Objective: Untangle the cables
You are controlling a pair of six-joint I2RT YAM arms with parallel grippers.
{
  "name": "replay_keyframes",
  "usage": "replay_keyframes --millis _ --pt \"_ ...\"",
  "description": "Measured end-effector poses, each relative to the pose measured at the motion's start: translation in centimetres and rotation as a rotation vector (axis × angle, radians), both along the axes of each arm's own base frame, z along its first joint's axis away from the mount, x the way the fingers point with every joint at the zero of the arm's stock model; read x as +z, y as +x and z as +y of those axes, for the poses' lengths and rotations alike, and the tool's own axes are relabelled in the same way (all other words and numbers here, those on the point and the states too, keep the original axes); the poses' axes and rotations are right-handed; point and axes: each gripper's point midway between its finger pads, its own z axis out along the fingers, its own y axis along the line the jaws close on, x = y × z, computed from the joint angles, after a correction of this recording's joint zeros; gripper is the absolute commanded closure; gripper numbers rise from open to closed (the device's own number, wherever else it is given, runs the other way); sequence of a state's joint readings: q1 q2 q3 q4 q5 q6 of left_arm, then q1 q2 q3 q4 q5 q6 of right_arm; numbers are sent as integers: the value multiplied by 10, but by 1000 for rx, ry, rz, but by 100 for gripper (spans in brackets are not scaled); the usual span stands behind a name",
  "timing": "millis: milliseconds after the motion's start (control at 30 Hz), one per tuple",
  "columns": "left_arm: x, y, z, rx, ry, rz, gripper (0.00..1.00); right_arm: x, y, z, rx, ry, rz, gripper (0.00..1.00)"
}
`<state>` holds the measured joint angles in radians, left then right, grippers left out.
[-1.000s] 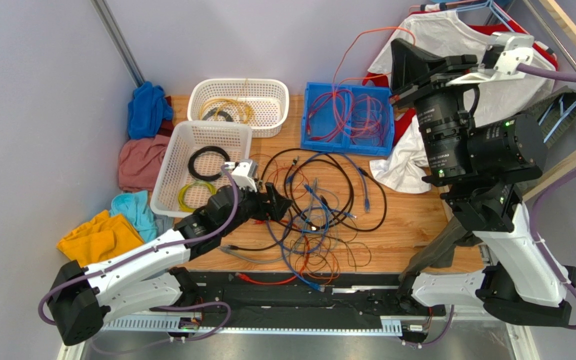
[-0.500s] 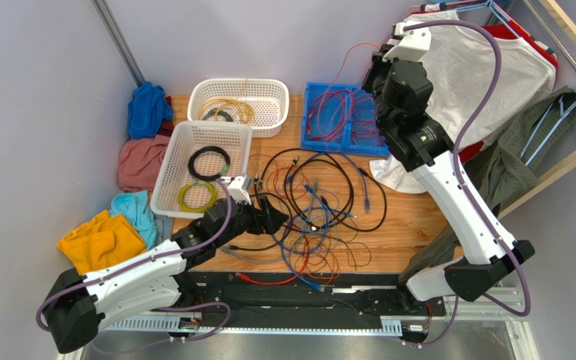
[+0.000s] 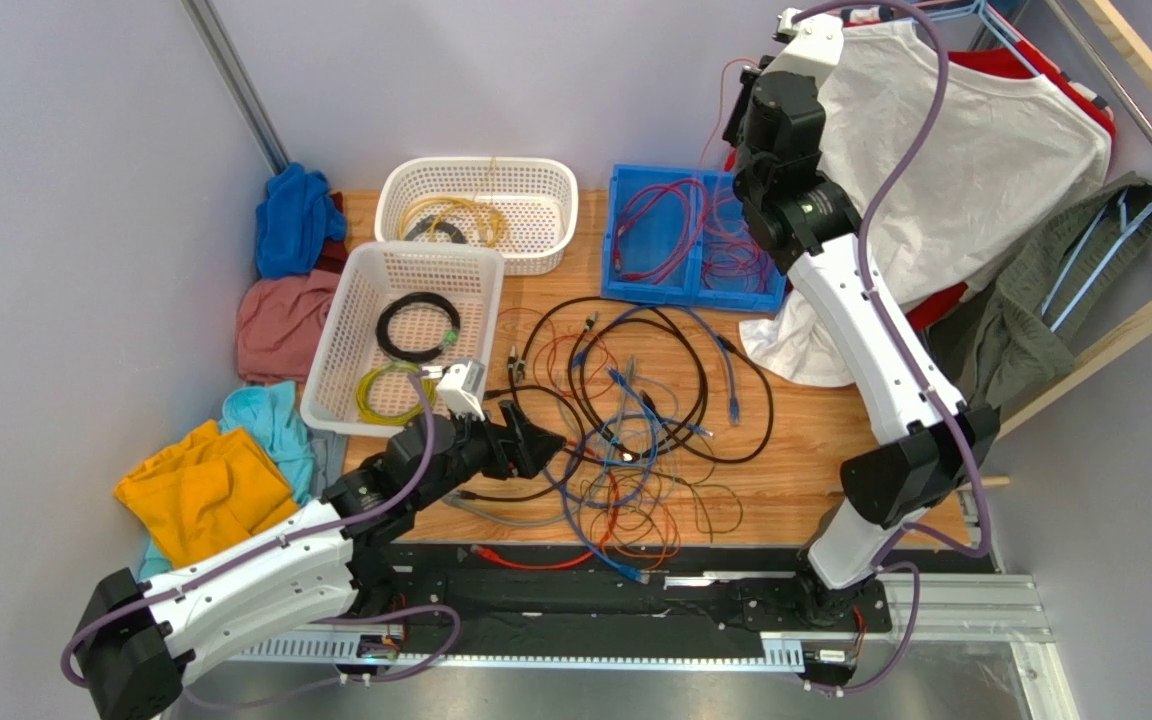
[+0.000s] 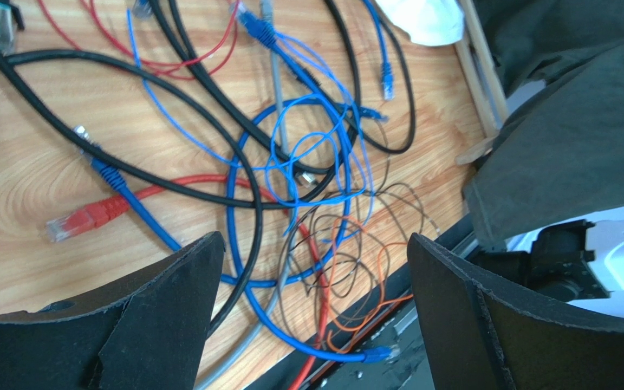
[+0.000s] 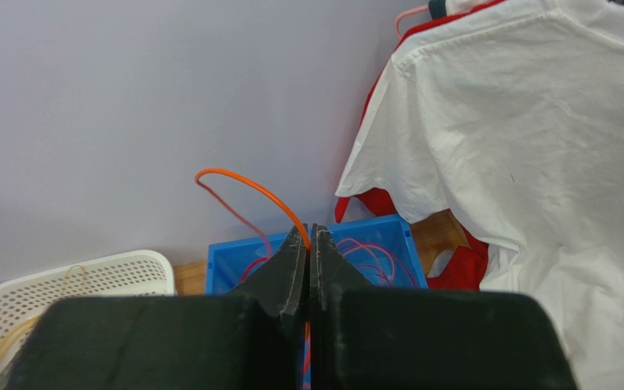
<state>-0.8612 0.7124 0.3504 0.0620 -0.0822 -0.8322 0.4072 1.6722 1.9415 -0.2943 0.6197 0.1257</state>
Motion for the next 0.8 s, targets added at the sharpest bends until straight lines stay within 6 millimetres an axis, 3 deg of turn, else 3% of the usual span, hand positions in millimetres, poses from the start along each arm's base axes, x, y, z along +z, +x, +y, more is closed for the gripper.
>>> replay_keyframes --millis 333,633,800 --pt "-20 -2 4 3 58 36 9 -52 43 -39 -107 -39 93 100" --pt "-42 -1 4 -3 131 76 9 -70 51 -72 -172 -17 111 100" --pt "-49 -1 1 -14 144 92 9 -73 54 -77 -178 -10 102 100"
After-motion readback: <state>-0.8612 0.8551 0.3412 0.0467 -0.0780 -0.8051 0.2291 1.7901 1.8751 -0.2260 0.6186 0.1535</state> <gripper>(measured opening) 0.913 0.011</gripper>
